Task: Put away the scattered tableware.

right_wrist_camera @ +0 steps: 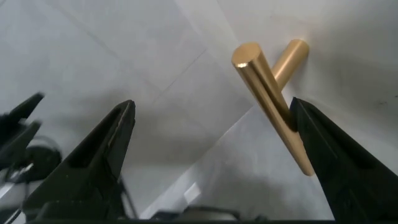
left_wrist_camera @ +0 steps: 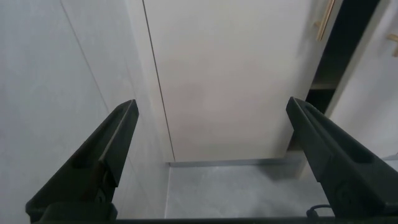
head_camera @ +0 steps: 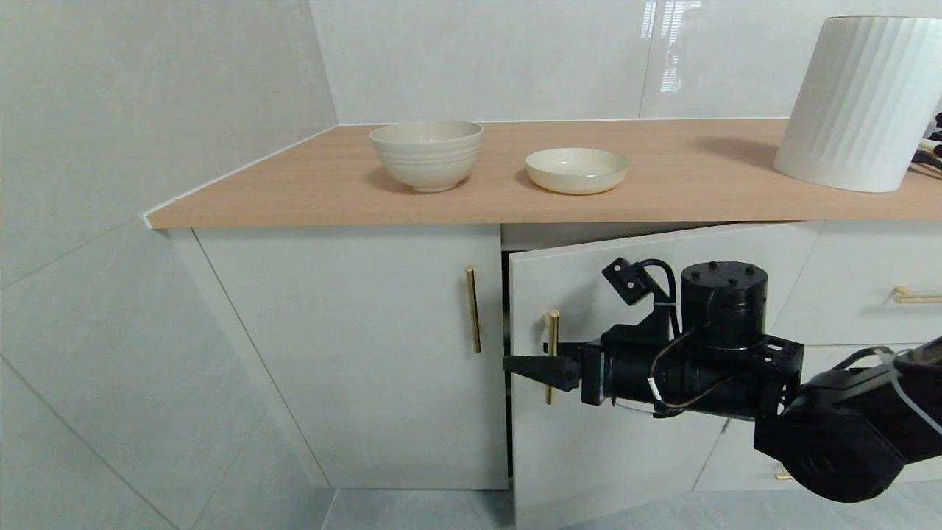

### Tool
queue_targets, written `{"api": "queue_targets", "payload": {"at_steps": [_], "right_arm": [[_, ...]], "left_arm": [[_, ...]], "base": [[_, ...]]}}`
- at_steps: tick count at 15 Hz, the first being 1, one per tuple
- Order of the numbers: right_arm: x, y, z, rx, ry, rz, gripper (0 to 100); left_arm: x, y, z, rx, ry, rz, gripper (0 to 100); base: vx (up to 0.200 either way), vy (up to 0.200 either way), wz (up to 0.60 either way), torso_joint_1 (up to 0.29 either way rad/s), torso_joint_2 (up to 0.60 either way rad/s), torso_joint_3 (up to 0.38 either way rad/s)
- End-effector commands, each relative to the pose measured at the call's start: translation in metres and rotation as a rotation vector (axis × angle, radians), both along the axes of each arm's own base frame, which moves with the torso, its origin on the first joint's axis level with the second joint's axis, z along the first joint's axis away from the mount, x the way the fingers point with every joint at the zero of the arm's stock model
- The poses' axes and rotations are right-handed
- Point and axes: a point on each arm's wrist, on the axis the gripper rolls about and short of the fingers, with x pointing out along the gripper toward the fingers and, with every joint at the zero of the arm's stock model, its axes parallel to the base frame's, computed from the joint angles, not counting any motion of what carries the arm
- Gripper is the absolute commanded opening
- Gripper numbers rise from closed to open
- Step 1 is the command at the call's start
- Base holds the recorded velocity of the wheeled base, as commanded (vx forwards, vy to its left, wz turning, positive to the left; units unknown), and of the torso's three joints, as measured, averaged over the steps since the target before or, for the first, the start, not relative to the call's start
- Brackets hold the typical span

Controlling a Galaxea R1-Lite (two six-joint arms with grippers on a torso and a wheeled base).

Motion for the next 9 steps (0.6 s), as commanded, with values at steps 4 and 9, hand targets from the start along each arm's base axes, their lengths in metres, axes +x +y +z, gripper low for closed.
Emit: {"api": "queue_targets", "payload": {"at_steps": [4,9], "right_arm": [[-0.048,-0.036,0.022,0.034,-0.016,0.096,100],[-0.066,-0.048,0.019,0.008,-0.038,0.112,100]], "left_arm": [[0.0,0.0,0.0,0.008,0.0,-0.001,100],[-0.007,0.0,0.021,0.007,-0.07,-0.017,100]], "base": [[0.0,0.0,0.0,0.0,0.0,0.0],[0.0,0.0,0.0,0.0,0.0,0.0]]}}
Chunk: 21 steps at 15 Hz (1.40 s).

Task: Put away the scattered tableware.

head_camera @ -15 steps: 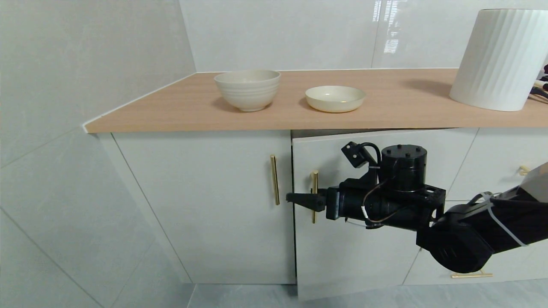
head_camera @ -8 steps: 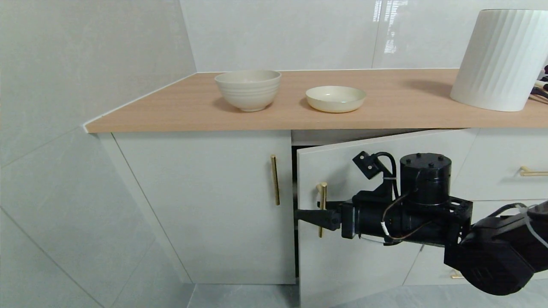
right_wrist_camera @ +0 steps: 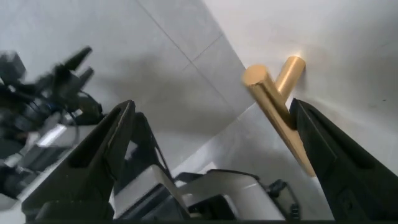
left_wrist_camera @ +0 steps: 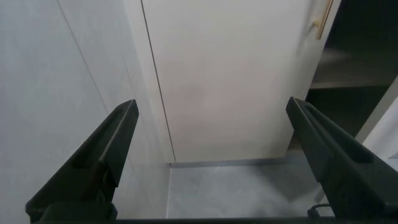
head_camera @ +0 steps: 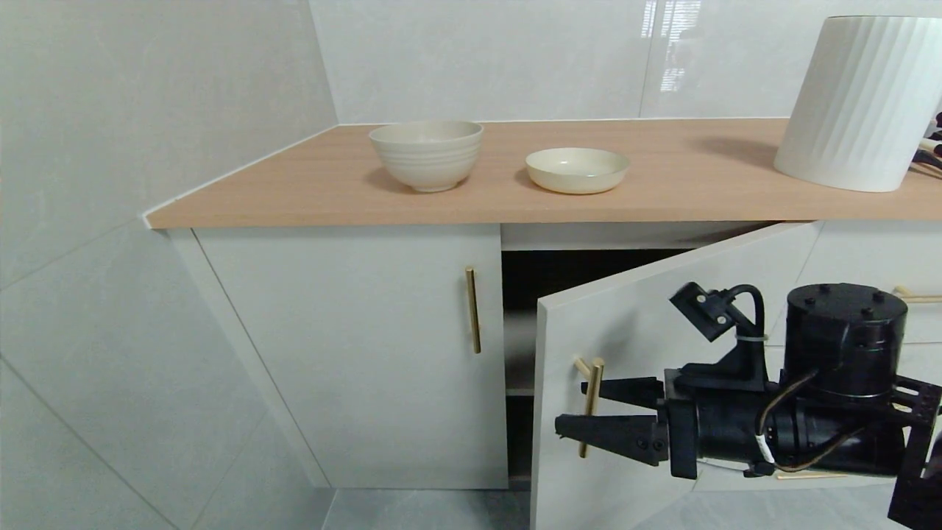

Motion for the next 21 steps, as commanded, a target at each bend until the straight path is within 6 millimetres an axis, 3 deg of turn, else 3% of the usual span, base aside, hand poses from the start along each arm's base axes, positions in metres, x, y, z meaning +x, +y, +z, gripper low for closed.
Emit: {"api": "queue_targets", "payload": {"at_steps": [1,3,4,6,8,11,14,15,18,21], "right_arm": [[-0.011,-0.008,0.005,0.008,-0.021,0.006,100],[-0.016,-0.011,0.0,-0.004,-0.006,0.005,100],[-0.017,-0.012,-0.002,-0.011,-0.002,0.006,100],[-0.021,-0.015,-0.004,-0.016,0.003,0.006,100],[-0.022,-0.016,-0.006,-0.02,0.01,0.008,100],[-0.022,-0.015,-0.006,-0.015,0.013,0.034,100],[-0.023,-0.016,-0.008,-0.02,0.022,0.036,100],[-0.023,-0.016,-0.007,-0.018,0.018,0.034,100],[-0.023,-0.016,-0.006,-0.015,0.015,0.034,100],[-0.023,-0.016,-0.007,-0.018,0.018,0.034,100]], "left_arm": [[-0.009,-0.001,0.03,0.002,-0.06,-0.047,100],[-0.002,-0.004,0.074,0.01,0.025,-0.19,100],[0.012,-0.005,0.093,0.01,0.079,-0.245,100],[0.056,-0.007,0.124,0.001,0.222,-0.296,100],[0.104,-0.01,0.141,-0.012,0.352,-0.33,100],[0.159,-0.034,0.137,0.011,0.518,-0.448,100],[0.186,-0.063,0.123,-0.003,0.582,-0.56,100],[0.19,-0.076,0.119,-0.012,0.609,-0.606,0],[0.199,-0.113,0.106,0.016,0.645,-0.744,0],[0.221,-0.144,0.088,0.027,0.612,-0.806,0]], "base": [[0.0,0.0,0.0,0.0,0.0,0.0],[0.0,0.0,0.0,0.0,0.0,0.0],[0.0,0.0,0.0,0.0,0.0,0.0],[0.0,0.0,0.0,0.0,0.0,0.0],[0.0,0.0,0.0,0.0,0.0,0.0],[0.0,0.0,0.0,0.0,0.0,0.0],[0.0,0.0,0.0,0.0,0.0,0.0],[0.0,0.0,0.0,0.0,0.0,0.0],[0.0,0.0,0.0,0.0,0.0,0.0],[0.0,0.0,0.0,0.0,0.0,0.0]]}}
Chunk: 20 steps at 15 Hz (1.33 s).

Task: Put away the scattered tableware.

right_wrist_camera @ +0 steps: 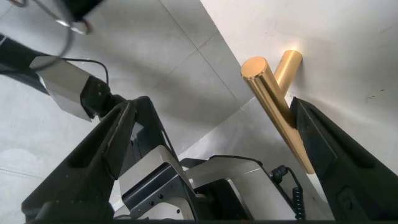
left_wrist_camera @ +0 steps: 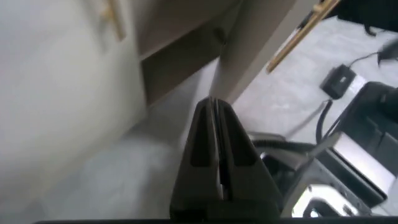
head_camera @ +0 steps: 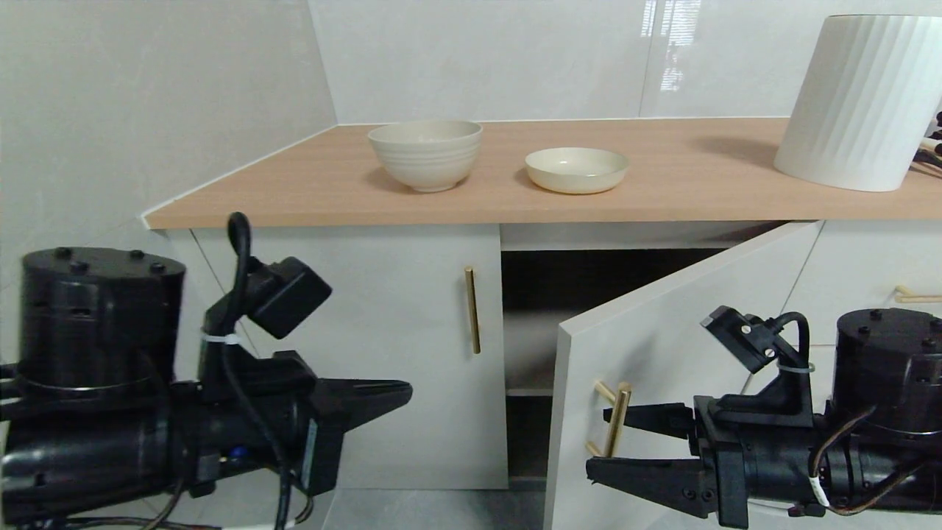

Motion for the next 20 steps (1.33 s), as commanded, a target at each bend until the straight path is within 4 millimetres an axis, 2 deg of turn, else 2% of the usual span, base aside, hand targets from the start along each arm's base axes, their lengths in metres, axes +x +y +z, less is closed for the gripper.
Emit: {"api": "queue_targets", "payload": {"at_steps": [1,3,5,6,8,10,14,20], "right_arm": [[0.0,0.0,0.0,0.0,0.0,0.0,100],[0.0,0.0,-0.001,-0.002,0.003,0.0,100],[0.0,0.0,-0.001,-0.002,0.003,0.0,100],[0.0,0.0,-0.001,-0.003,0.003,-0.002,100],[0.0,0.0,0.0,-0.002,-0.002,-0.003,100],[0.0,0.0,-0.001,-0.004,0.002,-0.003,100],[0.0,0.0,-0.002,-0.006,0.004,-0.004,100],[0.0,-0.001,-0.001,-0.007,-0.002,-0.021,100]], "left_arm": [[0.021,-0.029,-0.028,0.028,0.045,-0.052,0],[0.037,-0.046,-0.05,0.043,0.066,-0.07,0],[0.044,-0.058,-0.064,0.055,0.083,-0.091,0],[0.051,-0.071,-0.073,0.047,0.072,-0.11,0],[0.066,-0.087,-0.079,0.023,0.069,-0.111,0],[0.072,-0.093,-0.087,0.021,0.096,-0.12,0],[0.087,-0.117,-0.068,-0.042,0.014,-0.154,0],[0.069,-0.132,-0.06,-0.124,0.022,-0.194,0]], "base": [[0.0,0.0,0.0,0.0,0.0,0.0],[0.0,0.0,0.0,0.0,0.0,0.0],[0.0,0.0,0.0,0.0,0.0,0.0],[0.0,0.0,0.0,0.0,0.0,0.0],[0.0,0.0,0.0,0.0,0.0,0.0],[0.0,0.0,0.0,0.0,0.0,0.0],[0.0,0.0,0.0,0.0,0.0,0.0],[0.0,0.0,0.0,0.0,0.0,0.0]]}}
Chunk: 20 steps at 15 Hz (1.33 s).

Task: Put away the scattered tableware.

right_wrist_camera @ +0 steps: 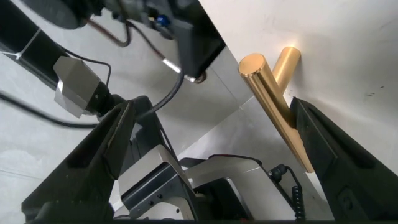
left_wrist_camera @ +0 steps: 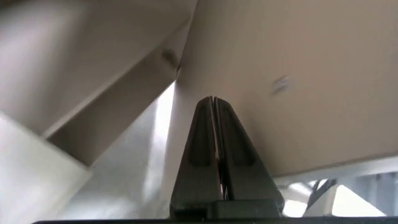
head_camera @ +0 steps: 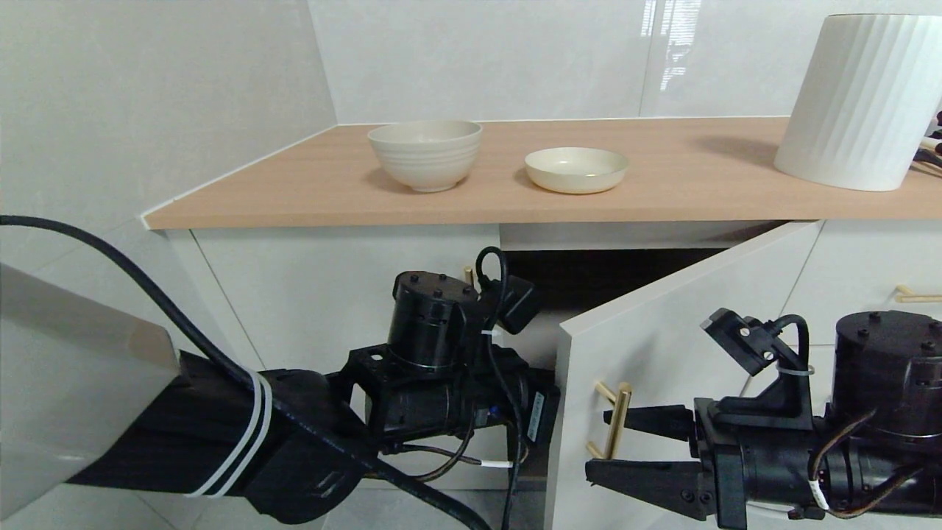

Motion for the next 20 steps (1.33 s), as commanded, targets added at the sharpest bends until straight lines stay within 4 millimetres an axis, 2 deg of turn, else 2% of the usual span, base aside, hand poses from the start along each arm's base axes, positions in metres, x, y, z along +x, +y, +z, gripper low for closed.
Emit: {"api": "queue_targets", "payload": {"at_steps": [1,4,7,10,11,14,15,17,20], "right_arm": [[0.001,-0.001,0.0,-0.001,0.0,-0.008,100],[0.003,-0.006,0.003,0.007,-0.014,-0.033,100],[0.011,-0.016,0.005,-0.053,-0.131,-0.157,100],[0.011,-0.033,0.021,-0.032,-0.19,-0.219,100],[0.009,-0.042,0.029,-0.076,-0.246,-0.261,100],[-0.008,-0.055,0.057,-0.191,-0.315,-0.425,100],[-0.022,-0.061,0.072,-0.196,-0.326,-0.448,100],[-0.048,-0.074,0.087,-0.204,-0.321,-0.453,100],[-0.059,-0.08,0.082,-0.218,-0.306,-0.451,100]], "left_arm": [[-0.006,0.002,0.002,-0.018,-0.013,-0.008,0],[-0.009,-0.002,0.001,-0.035,-0.016,-0.018,0],[-0.012,-0.005,-0.002,-0.04,0.008,-0.021,0],[-0.014,-0.006,0.0,-0.043,0.005,-0.028,0],[-0.014,-0.006,0.0,-0.044,0.006,-0.029,0],[-0.015,-0.005,0.0,-0.049,0.001,-0.03,0],[-0.016,-0.005,-0.001,-0.065,-0.014,-0.031,0],[-0.02,-0.007,-0.007,-0.097,-0.043,-0.053,0],[-0.027,-0.011,-0.009,-0.12,-0.058,-0.093,0]], "base": [[0.0,0.0,0.0,0.0,0.0,0.0],[0.0,0.0,0.0,0.0,0.0,0.0],[0.0,0.0,0.0,0.0,0.0,0.0],[0.0,0.0,0.0,0.0,0.0,0.0],[0.0,0.0,0.0,0.0,0.0,0.0],[0.0,0.0,0.0,0.0,0.0,0.0],[0.0,0.0,0.0,0.0,0.0,0.0],[0.0,0.0,0.0,0.0,0.0,0.0],[0.0,0.0,0.0,0.0,0.0,0.0]]}}
